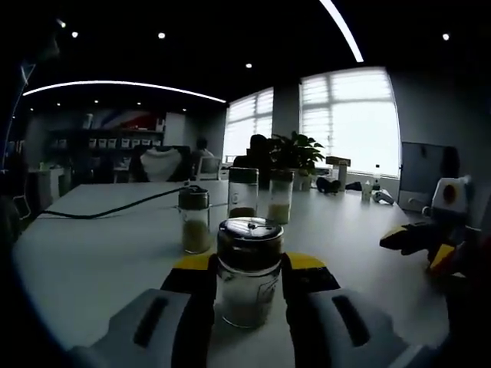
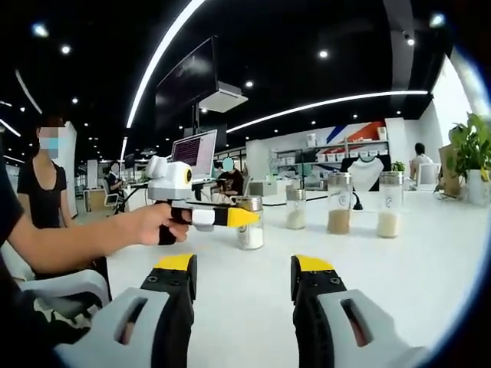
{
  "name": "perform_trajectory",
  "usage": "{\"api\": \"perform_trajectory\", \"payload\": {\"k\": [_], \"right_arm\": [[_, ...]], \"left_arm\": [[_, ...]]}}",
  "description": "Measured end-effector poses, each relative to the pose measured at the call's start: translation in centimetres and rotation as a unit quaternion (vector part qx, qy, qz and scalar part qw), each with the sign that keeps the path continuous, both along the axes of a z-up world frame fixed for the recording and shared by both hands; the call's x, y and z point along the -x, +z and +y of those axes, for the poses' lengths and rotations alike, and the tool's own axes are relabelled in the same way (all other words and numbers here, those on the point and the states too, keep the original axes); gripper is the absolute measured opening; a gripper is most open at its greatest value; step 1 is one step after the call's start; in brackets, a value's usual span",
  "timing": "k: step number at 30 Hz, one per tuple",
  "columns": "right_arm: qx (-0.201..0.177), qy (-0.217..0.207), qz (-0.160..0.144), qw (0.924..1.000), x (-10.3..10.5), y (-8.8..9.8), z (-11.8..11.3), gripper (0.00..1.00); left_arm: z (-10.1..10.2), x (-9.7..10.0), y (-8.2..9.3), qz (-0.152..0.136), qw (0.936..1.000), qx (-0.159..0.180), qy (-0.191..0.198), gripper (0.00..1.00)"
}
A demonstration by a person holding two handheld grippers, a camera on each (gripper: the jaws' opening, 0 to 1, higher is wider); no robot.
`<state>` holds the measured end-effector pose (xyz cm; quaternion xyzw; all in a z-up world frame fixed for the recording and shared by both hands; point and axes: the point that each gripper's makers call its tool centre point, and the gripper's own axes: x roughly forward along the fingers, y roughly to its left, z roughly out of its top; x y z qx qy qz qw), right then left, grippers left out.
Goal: Rotate the seasoning bottle until the label or dispensing opening points toward the visible target arrow and the bottle remains upright within the marked orientation range
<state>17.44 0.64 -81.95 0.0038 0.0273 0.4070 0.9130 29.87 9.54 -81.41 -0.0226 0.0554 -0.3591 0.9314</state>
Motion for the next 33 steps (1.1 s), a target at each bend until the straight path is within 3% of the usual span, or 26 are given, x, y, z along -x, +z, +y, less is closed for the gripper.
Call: {"api": "perform_trajectory", "payload": {"k": [4,9,12,17,21,33], "right_arm": [[-0.001,-0.003,0.0,1.0,-0.3,0.0,-0.2,0.49],[-0.001,-0.01,0.0,1.0,-1.0,0.4,-0.7,0.51],[0.0,-0.013,-0.003,0.9999,-1.5,0.8,-1.0,0.51],[0.01,-0.015,0.006,0.9998,-3.2,-0.1,-1.5,0.5],[0.005,-0.018,0.014,0.9997,-4.1,0.0,-1.9,0.5],[0.03,-0.006,0.002,0.9995,-6.7,0.4,-2.1,0.51]], "left_arm": [[0.2,0.3,0.0,0.004,0.9999,-0.003,0.014,0.49],[0.2,1.4,0.6,-0.004,0.9997,0.001,0.024,0.52],[-0.1,2.2,0.7,-0.006,0.9995,-0.002,0.031,0.6],[-0.6,3.9,1.1,-0.024,0.9989,-0.007,0.04,0.67],[-0.6,4.9,0.6,-0.027,0.9975,-0.033,0.056,0.78],[-0.4,7.7,0.5,-0.026,0.9972,-0.02,0.068,0.96]]}}
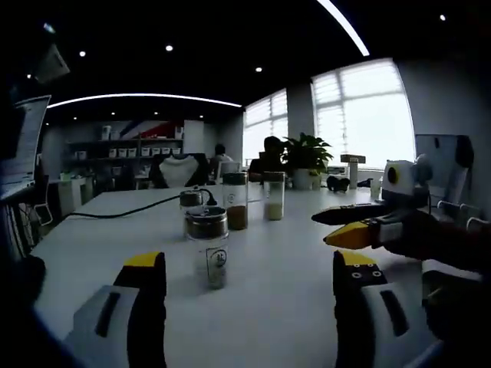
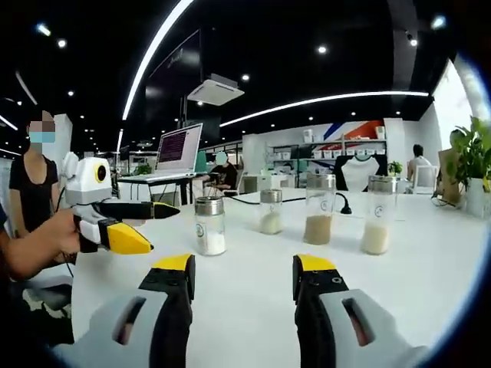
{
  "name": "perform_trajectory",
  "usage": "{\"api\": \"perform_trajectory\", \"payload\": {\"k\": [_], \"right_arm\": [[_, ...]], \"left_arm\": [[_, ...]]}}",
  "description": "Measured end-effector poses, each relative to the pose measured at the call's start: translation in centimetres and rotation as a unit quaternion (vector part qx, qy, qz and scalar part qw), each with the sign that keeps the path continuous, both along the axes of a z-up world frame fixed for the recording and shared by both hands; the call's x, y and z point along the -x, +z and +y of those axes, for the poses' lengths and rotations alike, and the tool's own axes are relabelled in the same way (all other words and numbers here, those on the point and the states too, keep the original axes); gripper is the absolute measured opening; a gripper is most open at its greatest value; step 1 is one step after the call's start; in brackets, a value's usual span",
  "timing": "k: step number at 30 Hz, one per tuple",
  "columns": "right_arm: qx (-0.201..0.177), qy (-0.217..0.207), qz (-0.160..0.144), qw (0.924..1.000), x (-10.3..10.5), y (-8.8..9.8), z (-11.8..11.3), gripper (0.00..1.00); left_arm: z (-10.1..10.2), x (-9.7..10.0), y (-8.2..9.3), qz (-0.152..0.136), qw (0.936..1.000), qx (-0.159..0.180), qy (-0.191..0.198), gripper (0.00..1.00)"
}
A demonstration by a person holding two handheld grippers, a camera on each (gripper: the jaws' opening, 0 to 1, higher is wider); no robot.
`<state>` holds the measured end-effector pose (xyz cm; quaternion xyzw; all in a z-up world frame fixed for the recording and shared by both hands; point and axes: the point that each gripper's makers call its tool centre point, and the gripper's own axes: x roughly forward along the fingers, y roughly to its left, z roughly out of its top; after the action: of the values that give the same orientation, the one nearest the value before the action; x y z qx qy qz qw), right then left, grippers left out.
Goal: Rotate the seasoning bottle until the label or dispensing opening points toward the visible target arrow and the bottle remains upright within the marked orientation range
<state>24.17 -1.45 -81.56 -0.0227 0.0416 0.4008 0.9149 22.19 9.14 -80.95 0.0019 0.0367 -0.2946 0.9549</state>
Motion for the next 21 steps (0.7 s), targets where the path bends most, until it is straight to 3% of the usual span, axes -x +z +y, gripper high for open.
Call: {"api": "perform_trajectory", "payload": {"k": [10,21], "right_arm": [[0.024,0.035,0.0,0.9991,-3.0,0.2,1.8,0.48],[0.025,0.025,-0.011,0.9993,-6.6,1.3,3.8,0.46]], "left_arm": [[-0.6,1.8,-0.6,0.002,0.9999,0.0,-0.012,1.0],[-0.8,2.6,-1.0,-0.004,0.9999,-0.015,0.0,1.0]]}}
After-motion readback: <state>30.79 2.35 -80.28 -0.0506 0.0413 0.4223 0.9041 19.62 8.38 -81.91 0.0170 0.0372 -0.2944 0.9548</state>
